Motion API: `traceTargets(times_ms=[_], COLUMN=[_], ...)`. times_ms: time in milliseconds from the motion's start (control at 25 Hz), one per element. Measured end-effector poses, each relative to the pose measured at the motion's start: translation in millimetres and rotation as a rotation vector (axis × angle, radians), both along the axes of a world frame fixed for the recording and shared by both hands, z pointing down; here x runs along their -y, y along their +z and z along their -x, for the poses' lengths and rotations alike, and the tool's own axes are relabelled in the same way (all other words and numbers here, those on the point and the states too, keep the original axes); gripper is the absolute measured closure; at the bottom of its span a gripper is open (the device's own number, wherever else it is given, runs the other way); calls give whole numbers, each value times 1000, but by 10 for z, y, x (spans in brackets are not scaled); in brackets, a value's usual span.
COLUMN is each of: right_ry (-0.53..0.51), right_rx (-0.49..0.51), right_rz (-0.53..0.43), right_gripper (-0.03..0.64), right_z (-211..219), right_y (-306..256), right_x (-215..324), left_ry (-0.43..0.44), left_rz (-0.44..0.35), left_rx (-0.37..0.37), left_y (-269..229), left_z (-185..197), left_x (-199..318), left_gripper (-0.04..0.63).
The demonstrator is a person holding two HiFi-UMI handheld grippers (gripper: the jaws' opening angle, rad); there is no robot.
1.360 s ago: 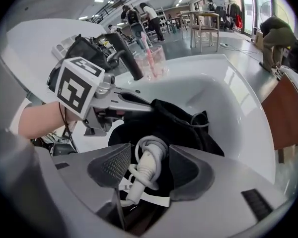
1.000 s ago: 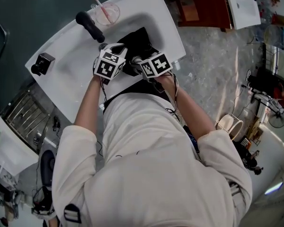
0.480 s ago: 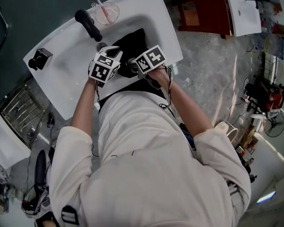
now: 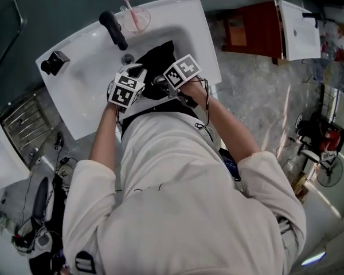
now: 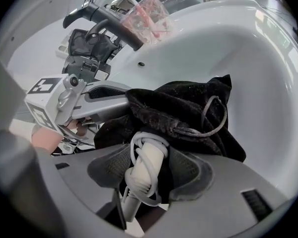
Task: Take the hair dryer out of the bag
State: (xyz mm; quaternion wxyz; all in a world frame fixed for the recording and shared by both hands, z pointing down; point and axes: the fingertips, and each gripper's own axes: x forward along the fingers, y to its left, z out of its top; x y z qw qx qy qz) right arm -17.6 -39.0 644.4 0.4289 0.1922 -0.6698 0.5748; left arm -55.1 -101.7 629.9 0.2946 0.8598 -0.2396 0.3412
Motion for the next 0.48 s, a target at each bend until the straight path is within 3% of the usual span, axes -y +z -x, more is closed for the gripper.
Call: traceTargets(times_ms=[160,320,400,480], right_ry=[56,90,30,-94], right_rx=[39,50,21,-39], right_rz=[56,67,11,-84], right_gripper=[385,420,429,433], right_z=[-17,-108,-157,-191], right_y=[-33,-74,-121,-157], right_x=[-16,39,53,68], left_ry=[35,11,-5,-15], left_rz=[-46,-40,-28,-35], left_rx=[39,30,34,37], left_y=[-36,-84,-78,-69], left_z=[-4,8,51,83], left_x=[-18,-9,-22,-9], left_gripper=[552,552,552,552])
